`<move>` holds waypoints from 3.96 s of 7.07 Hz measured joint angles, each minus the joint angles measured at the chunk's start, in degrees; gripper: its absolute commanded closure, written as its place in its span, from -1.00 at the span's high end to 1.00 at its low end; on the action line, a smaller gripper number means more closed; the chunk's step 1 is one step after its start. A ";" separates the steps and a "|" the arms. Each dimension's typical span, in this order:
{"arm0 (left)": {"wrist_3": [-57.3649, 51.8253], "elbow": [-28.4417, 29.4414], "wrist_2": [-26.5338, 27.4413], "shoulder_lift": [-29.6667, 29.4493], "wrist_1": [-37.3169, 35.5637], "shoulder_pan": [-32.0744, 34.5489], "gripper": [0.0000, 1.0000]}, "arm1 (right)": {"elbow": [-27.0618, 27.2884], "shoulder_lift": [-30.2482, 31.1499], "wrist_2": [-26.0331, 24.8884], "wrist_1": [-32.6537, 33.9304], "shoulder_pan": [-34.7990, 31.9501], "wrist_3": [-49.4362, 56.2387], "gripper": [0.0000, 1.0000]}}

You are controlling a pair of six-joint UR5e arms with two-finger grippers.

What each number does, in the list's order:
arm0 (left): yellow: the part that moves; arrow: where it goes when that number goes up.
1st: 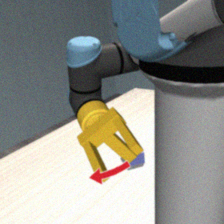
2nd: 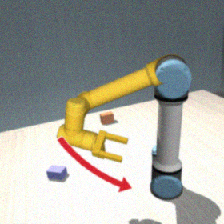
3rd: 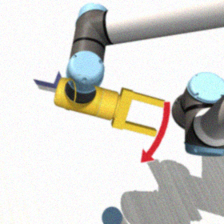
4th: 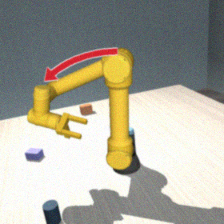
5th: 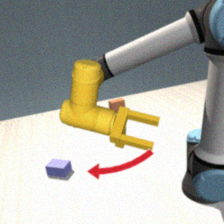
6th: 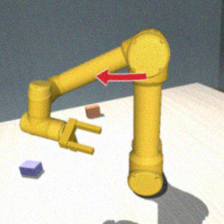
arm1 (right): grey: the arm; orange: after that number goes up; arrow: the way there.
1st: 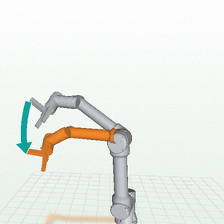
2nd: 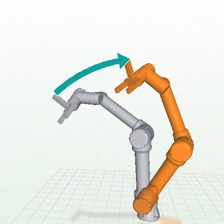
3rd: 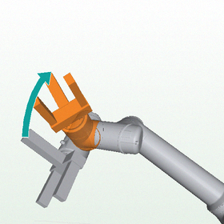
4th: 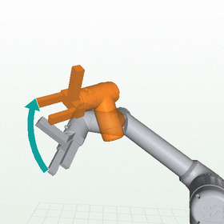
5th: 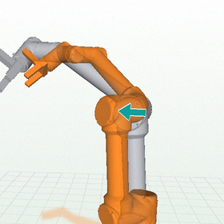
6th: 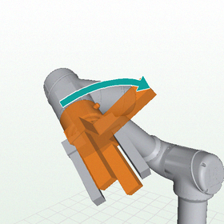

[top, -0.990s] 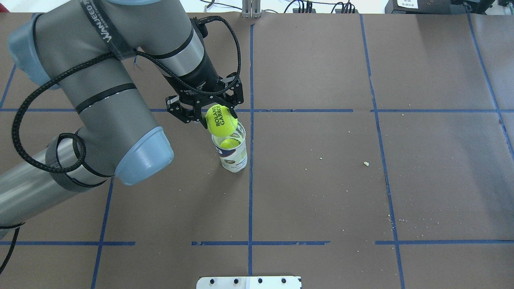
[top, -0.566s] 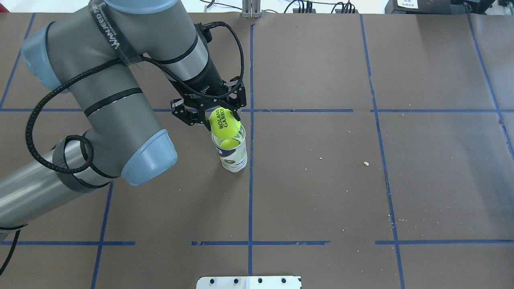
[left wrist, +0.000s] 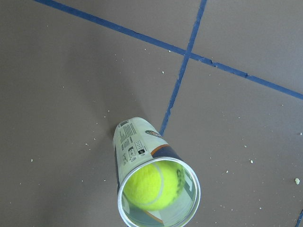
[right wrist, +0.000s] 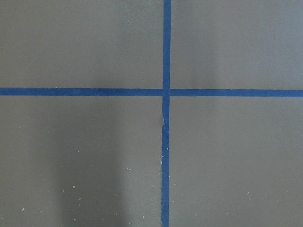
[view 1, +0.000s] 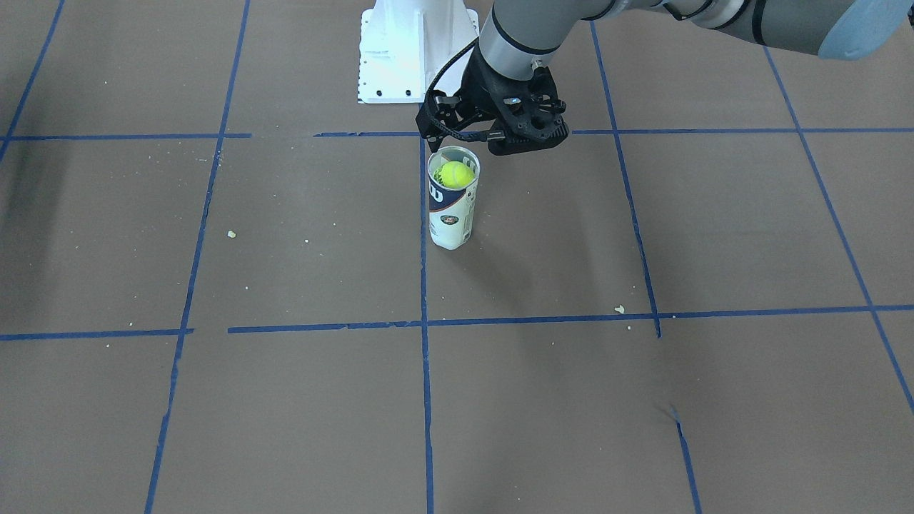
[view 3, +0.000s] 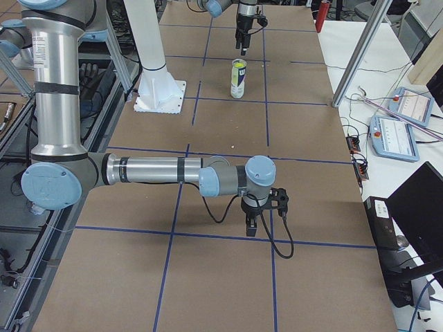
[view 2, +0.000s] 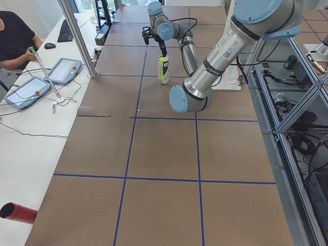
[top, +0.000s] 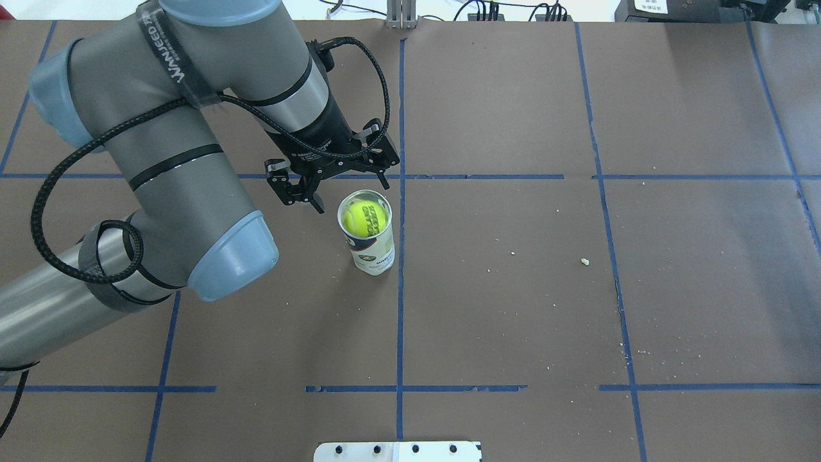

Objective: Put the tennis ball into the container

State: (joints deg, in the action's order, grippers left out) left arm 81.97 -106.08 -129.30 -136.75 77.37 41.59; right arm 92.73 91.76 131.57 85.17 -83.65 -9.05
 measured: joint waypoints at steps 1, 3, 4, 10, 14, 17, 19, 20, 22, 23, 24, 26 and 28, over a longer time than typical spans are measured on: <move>0.06 -1.50 0.05 0.71 -0.19 0.23 1.00 | 0.00 0.00 0.00 0.00 0.00 0.00 1.00; -0.40 -5.53 0.06 4.44 -0.30 2.58 1.00 | 0.00 0.00 0.00 0.00 -0.02 0.00 1.00; -1.61 -6.29 -0.01 6.52 -0.20 5.53 1.00 | 0.00 0.00 0.00 0.00 -0.03 0.00 1.00; -54.98 0.14 -4.43 29.14 0.64 27.53 1.00 | 0.00 0.00 0.00 0.00 -0.03 0.00 1.00; -75.90 7.20 -4.04 47.07 17.83 37.55 1.00 | 0.00 0.00 0.00 0.00 -0.03 0.00 1.00; -83.38 10.20 -1.98 51.22 20.63 46.56 1.00 | 0.00 0.00 0.00 0.00 -0.03 0.00 1.00; -84.08 11.43 -0.98 51.36 20.17 48.83 1.00 | 0.00 0.00 0.00 0.00 -0.03 0.00 1.00; -84.07 11.66 -0.99 51.24 19.74 49.05 1.00 | 0.00 0.00 0.00 0.00 -0.03 0.00 1.00; -84.02 11.65 -1.43 50.00 15.53 49.18 1.00 | 0.00 0.00 0.00 0.00 -0.02 0.00 1.00; -84.05 11.62 -1.69 48.84 12.68 49.24 1.00 | 0.00 0.00 0.00 0.00 -0.03 0.00 1.00; -84.07 11.61 -2.42 47.94 10.91 49.26 1.00 | 0.00 0.00 0.00 0.00 -0.03 0.00 1.00; -84.13 11.61 -4.54 47.43 10.15 49.29 1.00 | 0.00 0.00 0.00 0.00 -0.03 0.00 1.00; -84.22 11.73 -5.54 47.42 10.16 49.35 1.00 | 0.00 0.00 0.00 0.00 -0.03 0.00 1.00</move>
State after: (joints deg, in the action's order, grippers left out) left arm -2.25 -94.35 -134.84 -89.33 87.53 90.94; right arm 92.72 91.76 131.57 85.17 -83.67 -9.05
